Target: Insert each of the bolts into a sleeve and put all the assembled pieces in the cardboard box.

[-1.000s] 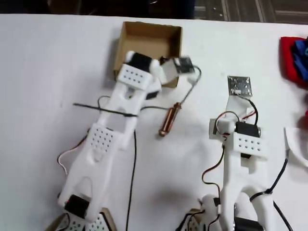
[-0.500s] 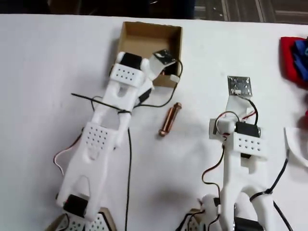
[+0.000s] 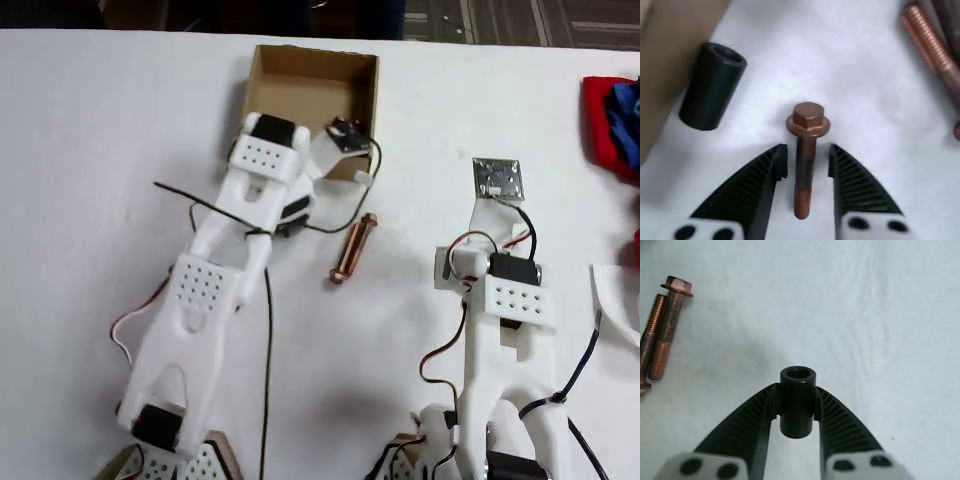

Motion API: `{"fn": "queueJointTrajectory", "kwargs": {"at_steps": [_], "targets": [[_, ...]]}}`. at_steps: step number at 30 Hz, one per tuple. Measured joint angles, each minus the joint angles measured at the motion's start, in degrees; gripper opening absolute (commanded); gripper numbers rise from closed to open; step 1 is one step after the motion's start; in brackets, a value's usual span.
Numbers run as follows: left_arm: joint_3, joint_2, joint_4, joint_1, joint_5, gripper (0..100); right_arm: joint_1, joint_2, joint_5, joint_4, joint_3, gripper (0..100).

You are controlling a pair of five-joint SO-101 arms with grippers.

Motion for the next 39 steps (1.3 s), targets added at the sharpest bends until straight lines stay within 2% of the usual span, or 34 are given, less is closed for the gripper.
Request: {"fn": "queueJointTrajectory", "kwargs": {"at_steps": [14, 18, 28, 34, 39], "targets": [[0.18, 1.14, -3.25, 0.18, -0.18, 15, 0.00, 0.00, 0.00, 0.00, 0.00, 2.0], [-0.26, 2.37, -2.37, 0.44, -0.18, 2, 0.00, 0.00, 0.00, 0.00, 0.00, 2.0], [-3.69, 3.34, 0.70, 1.23, 0.00, 2, 0.00, 0.00, -0.62, 0.00, 0.26, 2.0], [-9.85, 1.76, 0.70, 0.62, 8.26, 2, 2.20, -0.18, -4.13, -1.67, 1.32, 2.0], [-4.66, -10.20, 0.70, 0.88, 14.33, 3, 2.81, -0.97, -4.48, -3.16, 2.11, 2.0]]}}
